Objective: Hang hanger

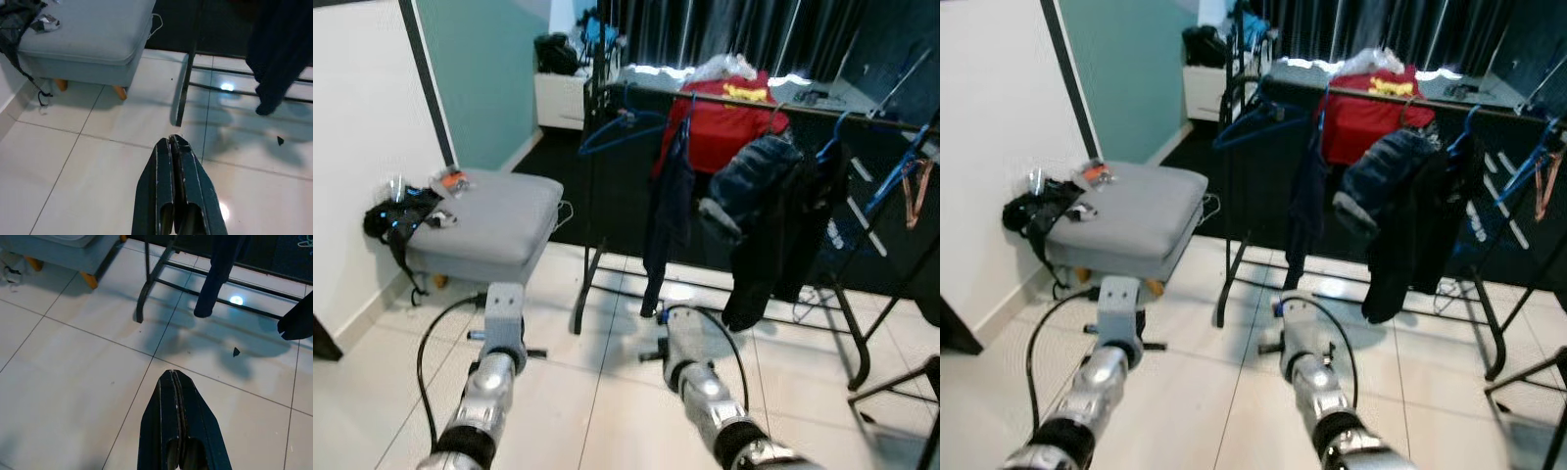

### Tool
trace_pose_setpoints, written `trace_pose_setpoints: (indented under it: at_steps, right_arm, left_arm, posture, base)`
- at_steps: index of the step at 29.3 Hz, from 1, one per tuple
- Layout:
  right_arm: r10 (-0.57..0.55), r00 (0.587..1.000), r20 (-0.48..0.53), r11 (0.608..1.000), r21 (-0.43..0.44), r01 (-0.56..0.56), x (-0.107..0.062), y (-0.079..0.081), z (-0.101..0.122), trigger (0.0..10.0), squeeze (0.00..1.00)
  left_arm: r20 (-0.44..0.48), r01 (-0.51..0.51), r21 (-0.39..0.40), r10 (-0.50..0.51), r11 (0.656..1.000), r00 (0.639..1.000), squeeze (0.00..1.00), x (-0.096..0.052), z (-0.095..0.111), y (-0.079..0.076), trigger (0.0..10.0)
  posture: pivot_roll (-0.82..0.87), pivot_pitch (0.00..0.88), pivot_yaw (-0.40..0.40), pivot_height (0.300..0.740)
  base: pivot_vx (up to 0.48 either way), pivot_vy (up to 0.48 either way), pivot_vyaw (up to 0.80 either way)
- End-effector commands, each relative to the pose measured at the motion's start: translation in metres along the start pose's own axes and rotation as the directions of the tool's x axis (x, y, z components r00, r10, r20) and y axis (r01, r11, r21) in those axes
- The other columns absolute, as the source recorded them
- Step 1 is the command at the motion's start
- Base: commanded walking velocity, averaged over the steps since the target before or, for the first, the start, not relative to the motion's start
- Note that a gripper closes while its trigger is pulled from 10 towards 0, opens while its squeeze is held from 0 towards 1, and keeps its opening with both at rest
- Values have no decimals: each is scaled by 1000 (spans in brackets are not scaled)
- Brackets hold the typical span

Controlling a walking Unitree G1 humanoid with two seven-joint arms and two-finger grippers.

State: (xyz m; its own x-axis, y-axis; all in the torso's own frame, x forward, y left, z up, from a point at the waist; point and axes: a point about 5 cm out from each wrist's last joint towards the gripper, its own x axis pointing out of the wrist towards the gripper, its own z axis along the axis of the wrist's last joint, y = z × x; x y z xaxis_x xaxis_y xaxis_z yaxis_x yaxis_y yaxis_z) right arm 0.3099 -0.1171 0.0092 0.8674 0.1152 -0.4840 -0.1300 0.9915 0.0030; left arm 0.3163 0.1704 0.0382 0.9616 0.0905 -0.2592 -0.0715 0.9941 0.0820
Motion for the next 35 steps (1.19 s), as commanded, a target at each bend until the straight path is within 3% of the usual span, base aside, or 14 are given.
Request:
trace_pose_setpoints:
  at_steps: [1, 14, 26, 35]
  right_arm:
    - [-16, 1000, 16, 1000, 4, 16, 0, -5, 3, 10000, 0]
    - [-18, 1000, 13, 1000, 19, 18, 0, -3, 2, 10000, 0]
    - [-21, 1000, 9, 1000, 18, 21, 0, -5, 1, 10000, 0]
    - [-6, 999, 40, 1000, -3, 7, 1, -2, 9, 10000, 0]
  left_arm:
    - [13, 19, -2, -19, 1000, 1000, 0, 0, 3, -6, 10000]
    - [22, 17, 0, -17, 1000, 1000, 0, 2, 6, -3, 10000]
    - [17, 21, 4, -21, 1000, 1000, 0, 2, 5, -4, 10000]
    - [24, 27, 5, -27, 1000, 999, 0, 4, 9, -4, 10000]
  posture:
    - [38, 0, -37, 740]
    - [45, 0, -35, 740]
    - [39, 0, -34, 740]
    - [26, 0, -26, 740]
  base:
    - [416, 0, 0]
    - [403, 0, 0]
    - [376, 0, -765]
    - [365, 0, -47]
